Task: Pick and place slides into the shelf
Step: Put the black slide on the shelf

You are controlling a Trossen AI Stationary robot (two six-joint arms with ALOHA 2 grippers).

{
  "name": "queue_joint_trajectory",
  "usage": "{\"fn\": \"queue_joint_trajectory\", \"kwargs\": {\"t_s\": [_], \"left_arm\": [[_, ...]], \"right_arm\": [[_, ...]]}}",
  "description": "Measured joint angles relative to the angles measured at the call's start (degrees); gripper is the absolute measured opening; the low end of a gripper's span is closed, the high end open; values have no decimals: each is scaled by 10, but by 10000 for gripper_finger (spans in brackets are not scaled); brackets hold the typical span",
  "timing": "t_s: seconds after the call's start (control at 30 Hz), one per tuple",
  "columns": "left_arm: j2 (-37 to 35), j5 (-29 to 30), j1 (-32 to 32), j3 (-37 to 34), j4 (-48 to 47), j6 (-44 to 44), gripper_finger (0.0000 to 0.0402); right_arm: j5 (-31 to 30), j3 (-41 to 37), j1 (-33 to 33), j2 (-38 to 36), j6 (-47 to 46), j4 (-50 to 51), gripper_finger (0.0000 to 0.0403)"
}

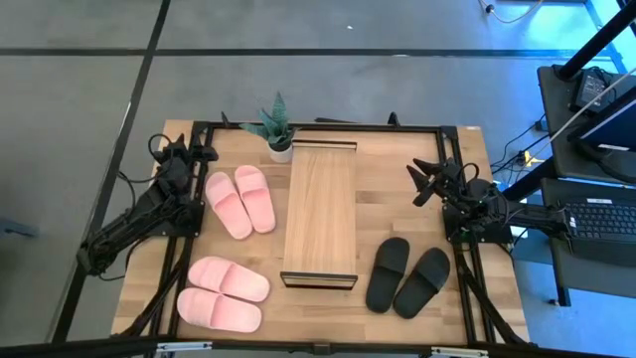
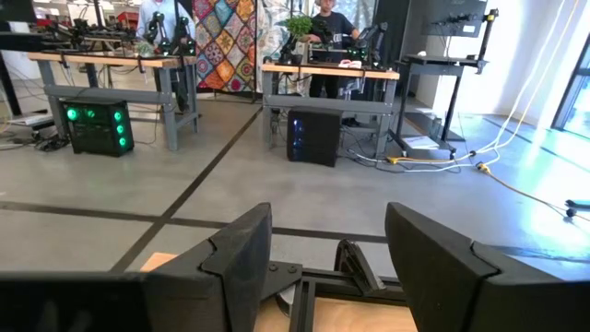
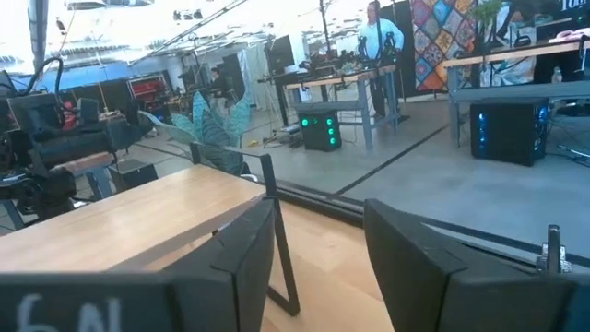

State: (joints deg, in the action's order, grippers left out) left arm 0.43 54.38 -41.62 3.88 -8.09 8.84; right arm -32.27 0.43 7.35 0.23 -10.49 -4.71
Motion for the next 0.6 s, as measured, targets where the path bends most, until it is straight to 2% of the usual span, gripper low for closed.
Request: {"fn": "queue_joint_trajectory", "kwargs": {"t_s": [0.13, 0.33, 0.47, 0.6], "left_arm": [[0, 0, 0, 0, 0, 0, 205], [0, 0, 0, 0, 0, 0, 205], [0, 0, 0, 0, 0, 0, 205], [0, 0, 0, 0, 0, 0, 205]], "right_arm": [[0, 0, 0, 0, -3, -23, 170], [40, 62, -1, 20, 130, -28, 170], [59, 152, -15, 90, 207, 4, 170], [60, 281, -42, 212, 253, 121, 170]]}}
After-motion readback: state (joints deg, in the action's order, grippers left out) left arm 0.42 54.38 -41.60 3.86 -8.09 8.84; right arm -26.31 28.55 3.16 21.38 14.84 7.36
